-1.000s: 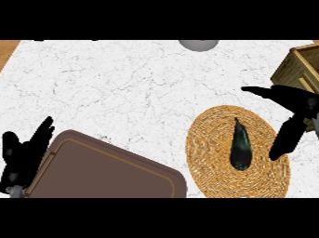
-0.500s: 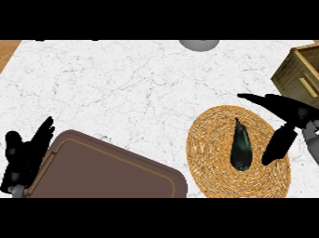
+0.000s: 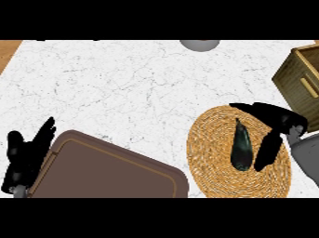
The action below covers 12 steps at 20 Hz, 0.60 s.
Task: Pick the eggplant from the placemat and place it in the basket
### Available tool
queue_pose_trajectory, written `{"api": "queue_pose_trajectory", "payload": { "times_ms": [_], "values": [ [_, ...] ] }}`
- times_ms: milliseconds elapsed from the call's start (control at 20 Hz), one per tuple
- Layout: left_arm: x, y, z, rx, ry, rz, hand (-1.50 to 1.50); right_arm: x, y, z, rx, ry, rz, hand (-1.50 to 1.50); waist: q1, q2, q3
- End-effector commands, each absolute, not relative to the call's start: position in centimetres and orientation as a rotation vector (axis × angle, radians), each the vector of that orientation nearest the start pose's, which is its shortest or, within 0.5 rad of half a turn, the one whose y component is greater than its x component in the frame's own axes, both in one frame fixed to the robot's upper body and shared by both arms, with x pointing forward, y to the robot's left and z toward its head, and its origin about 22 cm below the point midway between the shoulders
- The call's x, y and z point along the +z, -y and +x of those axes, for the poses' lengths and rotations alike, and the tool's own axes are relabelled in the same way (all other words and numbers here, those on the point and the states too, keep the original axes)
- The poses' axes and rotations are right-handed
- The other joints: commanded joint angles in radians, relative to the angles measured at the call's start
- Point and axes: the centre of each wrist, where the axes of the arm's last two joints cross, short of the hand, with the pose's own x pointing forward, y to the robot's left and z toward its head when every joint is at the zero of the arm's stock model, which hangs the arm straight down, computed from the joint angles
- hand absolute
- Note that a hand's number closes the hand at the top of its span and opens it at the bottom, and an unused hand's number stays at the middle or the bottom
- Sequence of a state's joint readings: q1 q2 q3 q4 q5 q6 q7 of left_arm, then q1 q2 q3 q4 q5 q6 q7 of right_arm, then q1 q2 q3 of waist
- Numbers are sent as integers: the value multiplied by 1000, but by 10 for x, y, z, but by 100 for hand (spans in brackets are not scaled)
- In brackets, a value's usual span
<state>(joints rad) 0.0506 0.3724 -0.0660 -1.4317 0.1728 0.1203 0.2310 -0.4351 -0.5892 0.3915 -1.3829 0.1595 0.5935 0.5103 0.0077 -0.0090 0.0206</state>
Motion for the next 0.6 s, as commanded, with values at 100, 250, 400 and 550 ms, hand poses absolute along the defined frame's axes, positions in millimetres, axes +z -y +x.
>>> {"api": "queue_pose_trajectory", "payload": {
  "times_ms": [100,250,400,550],
  "values": [
    [-52,-301,197,-19,1011,149,0,86,251,333,1318,766,-311,-150,3,10,-21],
    [-52,-295,194,-31,1018,158,0,61,251,317,1303,775,-301,-150,-2,9,-20],
    [-50,-293,204,-41,1009,166,0,55,259,323,1290,791,-306,-150,-1,12,-20],
    [-53,-301,186,-30,1001,139,0,41,252,308,1282,804,-308,-150,0,9,-20]
  ]
}}
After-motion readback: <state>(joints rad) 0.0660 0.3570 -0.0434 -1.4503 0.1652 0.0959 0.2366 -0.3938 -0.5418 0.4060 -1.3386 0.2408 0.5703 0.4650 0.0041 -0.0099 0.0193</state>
